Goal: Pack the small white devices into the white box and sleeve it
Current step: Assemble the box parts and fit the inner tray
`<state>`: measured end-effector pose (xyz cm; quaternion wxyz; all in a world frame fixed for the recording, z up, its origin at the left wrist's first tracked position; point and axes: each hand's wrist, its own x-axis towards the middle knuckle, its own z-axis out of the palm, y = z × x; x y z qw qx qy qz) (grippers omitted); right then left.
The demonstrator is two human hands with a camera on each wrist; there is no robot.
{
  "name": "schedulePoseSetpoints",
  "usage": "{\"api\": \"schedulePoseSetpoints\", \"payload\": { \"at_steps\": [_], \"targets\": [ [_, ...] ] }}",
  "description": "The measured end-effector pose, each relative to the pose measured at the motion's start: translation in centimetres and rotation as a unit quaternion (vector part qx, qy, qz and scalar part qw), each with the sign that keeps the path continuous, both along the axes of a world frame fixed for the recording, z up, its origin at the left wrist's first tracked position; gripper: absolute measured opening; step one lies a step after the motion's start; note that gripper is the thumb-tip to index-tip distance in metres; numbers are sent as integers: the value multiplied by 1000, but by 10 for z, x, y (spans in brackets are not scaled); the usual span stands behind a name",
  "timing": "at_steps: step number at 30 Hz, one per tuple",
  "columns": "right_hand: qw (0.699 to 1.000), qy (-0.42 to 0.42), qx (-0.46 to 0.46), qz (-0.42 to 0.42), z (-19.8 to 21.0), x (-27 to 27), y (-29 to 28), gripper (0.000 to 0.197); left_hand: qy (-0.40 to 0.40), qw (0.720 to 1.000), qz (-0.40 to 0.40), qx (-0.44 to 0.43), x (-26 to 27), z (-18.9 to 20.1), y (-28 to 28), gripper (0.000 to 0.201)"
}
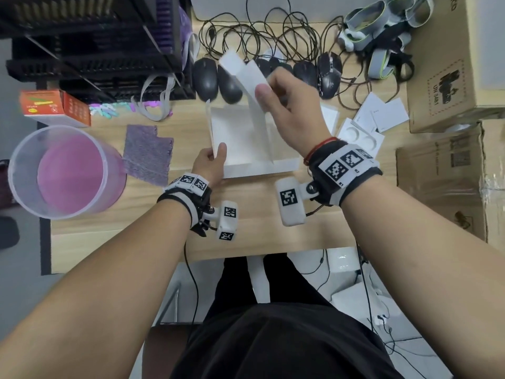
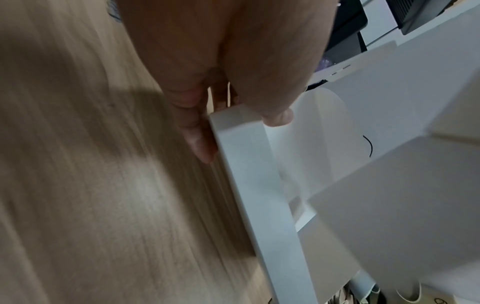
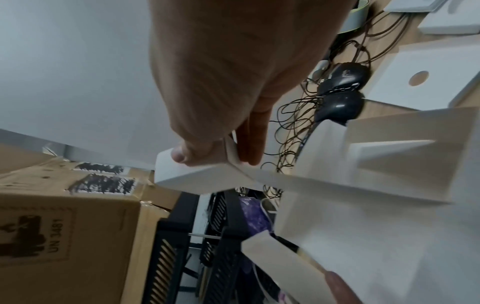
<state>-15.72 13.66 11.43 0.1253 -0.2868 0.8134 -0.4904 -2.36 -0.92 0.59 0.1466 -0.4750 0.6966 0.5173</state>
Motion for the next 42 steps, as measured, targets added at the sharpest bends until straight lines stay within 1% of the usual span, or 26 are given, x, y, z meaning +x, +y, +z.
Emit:
{"api": "schedulePoseSetpoints", "payload": {
  "at_steps": [2, 4, 6, 7, 10, 11, 12, 13, 14, 15, 16, 17, 18, 19, 22, 23, 24, 27, 29, 30, 32, 35, 37, 39, 42],
  "targets": [
    [1000, 0, 8, 23, 2, -2, -4, 33, 2, 1000, 2, 4, 0, 6, 1, 71],
    [997, -6, 56, 61, -4, 2, -5, 31, 13, 1000, 9, 16, 1, 6, 1, 78],
    [994, -18, 80, 72, -14, 7, -2, 29, 29, 999, 32, 26, 4, 3, 1, 90],
    [994, -24, 83, 74, -19, 9, 0, 28, 37, 998, 35, 30, 5, 5, 2, 91],
    [987, -40, 121, 102, -32, 14, 3, 25, 38, 999, 8, 26, 4, 20, 4, 74],
    [980, -46, 152, 122, -37, 15, 4, 23, 40, 999, 5, 25, 4, 18, 4, 74],
    [969, -47, 195, 147, -42, 15, 6, 21, 39, 998, 17, 37, 5, 14, 3, 81],
    [954, -44, 242, 172, -47, 17, 8, 20, 43, 997, 35, 51, 6, 8, 2, 91],
    [940, -37, 280, 193, -52, 18, 10, 20, 41, 995, 58, 69, 8, -6, -1, 102],
    [930, -34, 304, 205, -56, 20, 11, 22, 39, 992, 77, 92, 10, -20, -4, 109],
    [924, -37, 318, 210, -58, 21, 12, 23, 42, 988, 89, 117, 10, -27, -4, 111],
    [920, -40, 328, 210, -59, 23, 11, 23, 41, 986, 87, 136, 10, -26, -3, 110],
    [916, -40, 340, 211, -61, 26, 10, 23, 42, 985, 81, 148, 8, -16, 1, 106],
    [909, -40, 351, 219, -63, 28, 8, 23, 47, 984, 79, 155, 7, -7, 5, 97],
    [884, -53, 394, 247, -74, 36, 5, 24, 44, 984, 83, 149, 6, 0, 11, 55],
    [880, -53, 400, 252, -77, 38, 5, 24, 35, 987, 73, 136, 6, 2, 13, 46],
    [878, -56, 403, 253, -80, 38, 4, 24, 21, 991, 54, 117, 6, 2, 13, 44],
    [879, -58, 396, 261, -81, 38, 1, 23, 8, 999, -3, 45, 7, 4, 13, 61],
    [875, -63, 395, 273, -81, 37, -1, 25, -3, 1000, -13, 28, 7, 2, 12, 64],
    [876, -72, 389, 275, -82, 37, -1, 27, -13, 1000, -9, 25, 6, -1, 11, 59],
    [889, -93, 367, 258, -84, 36, 3, 30, -33, 999, 8, 31, 6, -3, 9, 47],
    [918, -90, 335, 191, -86, 26, 12, 25, -47, 997, 30, 58, 7, -11, 6, 51],
    [931, -87, 317, 160, -85, 19, 18, 19, -39, 997, 26, 55, 10, -15, 6, 52],
    [934, -87, 311, 155, -85, 12, 22, 18, -24, 998, 44, 44, 13, -19, 5, 54],
    [931, -83, 322, 151, -80, 7, 24, 18, -7, 993, 114, 41, 20, -24, 1, 57]
  ]
}}
